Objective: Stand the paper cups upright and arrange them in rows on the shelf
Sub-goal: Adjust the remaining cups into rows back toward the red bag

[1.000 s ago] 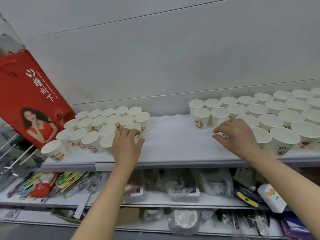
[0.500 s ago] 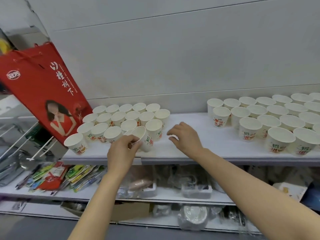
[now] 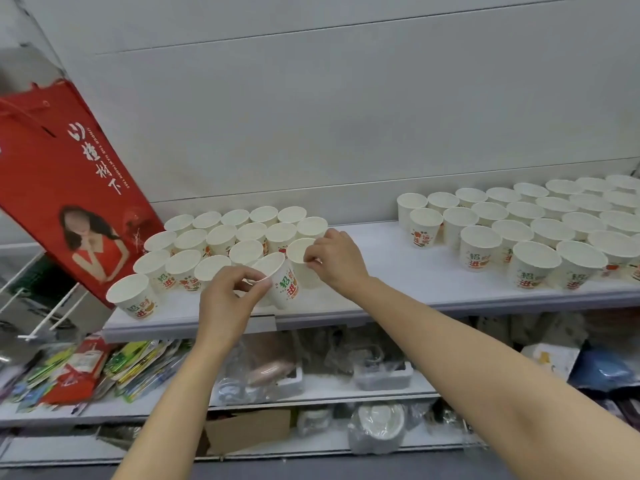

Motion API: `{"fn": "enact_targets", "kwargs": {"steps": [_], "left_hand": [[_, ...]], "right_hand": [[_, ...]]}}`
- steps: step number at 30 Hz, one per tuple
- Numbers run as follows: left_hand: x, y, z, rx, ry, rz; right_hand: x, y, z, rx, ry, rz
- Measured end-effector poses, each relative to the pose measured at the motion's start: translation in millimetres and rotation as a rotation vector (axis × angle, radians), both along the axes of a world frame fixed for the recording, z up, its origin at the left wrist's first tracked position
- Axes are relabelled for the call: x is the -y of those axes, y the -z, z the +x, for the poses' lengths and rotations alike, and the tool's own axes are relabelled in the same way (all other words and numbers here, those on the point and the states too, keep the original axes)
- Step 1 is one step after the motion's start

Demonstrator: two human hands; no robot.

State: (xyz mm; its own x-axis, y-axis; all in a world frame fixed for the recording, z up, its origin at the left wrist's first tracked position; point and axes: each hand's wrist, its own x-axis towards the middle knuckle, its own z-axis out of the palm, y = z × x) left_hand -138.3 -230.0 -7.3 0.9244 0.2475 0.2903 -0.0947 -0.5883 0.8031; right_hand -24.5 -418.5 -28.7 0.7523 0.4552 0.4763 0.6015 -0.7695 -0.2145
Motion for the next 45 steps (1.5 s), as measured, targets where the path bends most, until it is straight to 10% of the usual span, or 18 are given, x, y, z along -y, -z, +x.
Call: {"fn": "enact_targets", "kwargs": {"steps": [21, 34, 42, 45], "left_hand": [[153.0, 10.8, 73.1, -0.116, 0.26, 0.109], [163.0, -0.3, 43.1, -0.033, 0.339, -0.015], [69.7, 42.8, 30.8, 0.082, -0.636, 0.129], [46.8, 54.1, 27.4, -0.02, -0.707, 0.102]], "right_hand": [[206.2, 15.6, 9.9, 0.077, 0.427, -0.071], [154.7, 10.9, -57.5, -0.498, 0.028, 0.777], [161.6, 25.3, -73.7, -0.526, 0.147, 0.882], [167.2, 26.4, -85.3, -0.501, 0.172, 0.916]]}}
